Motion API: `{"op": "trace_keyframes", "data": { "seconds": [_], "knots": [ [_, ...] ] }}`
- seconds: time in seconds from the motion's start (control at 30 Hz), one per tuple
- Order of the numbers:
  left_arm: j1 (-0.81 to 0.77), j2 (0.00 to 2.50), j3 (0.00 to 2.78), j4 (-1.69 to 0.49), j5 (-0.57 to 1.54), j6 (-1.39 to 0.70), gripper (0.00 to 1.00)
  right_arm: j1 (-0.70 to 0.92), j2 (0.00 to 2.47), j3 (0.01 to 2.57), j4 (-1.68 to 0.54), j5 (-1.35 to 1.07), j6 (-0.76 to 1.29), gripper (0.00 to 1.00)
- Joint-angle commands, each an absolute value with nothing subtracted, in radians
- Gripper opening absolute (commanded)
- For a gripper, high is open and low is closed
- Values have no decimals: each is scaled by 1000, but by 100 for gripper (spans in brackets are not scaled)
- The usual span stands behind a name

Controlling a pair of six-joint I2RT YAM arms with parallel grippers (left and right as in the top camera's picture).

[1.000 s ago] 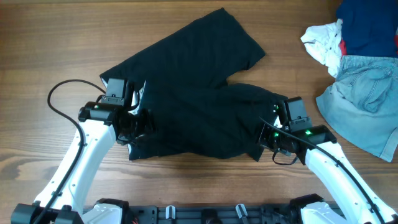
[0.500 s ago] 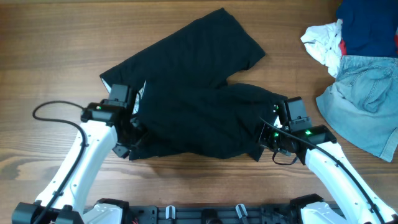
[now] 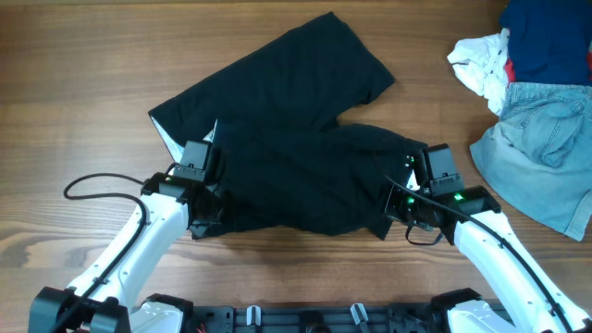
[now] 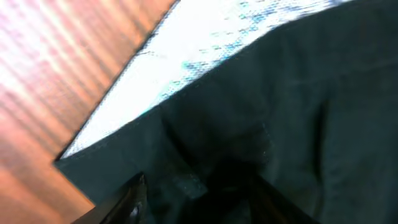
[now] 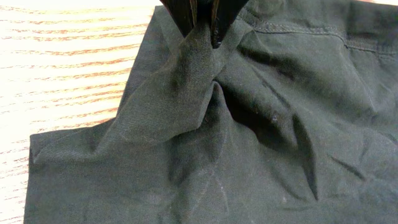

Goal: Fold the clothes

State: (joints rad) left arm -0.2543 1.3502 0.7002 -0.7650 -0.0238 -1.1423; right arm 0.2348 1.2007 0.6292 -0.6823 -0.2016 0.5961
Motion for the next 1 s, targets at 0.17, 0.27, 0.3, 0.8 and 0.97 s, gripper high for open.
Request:
{"op": "trace_keyframes", "data": {
  "seconds": [0.17,0.27,0.3,0.8,0.97],
  "knots": [
    [-260,1351,651,-838,-47,-1227,43,236,1208,650,-680,-203,575,6],
    [-260,1353,618,-813,-43,-1243,30,236,1208,650,-680,-203,576,6],
    [-260,1355,608,-797,-45,-1243,23,236,1208,650,-680,-203,575,6],
    [-252,1184,800,-1005,-64,-1074,4,236,1204,762,-730,-180,529,4],
    [-258,1082,809,-1065,-60,-1019,45,236,1205,767,-726,-180,525,4]
  ]
}}
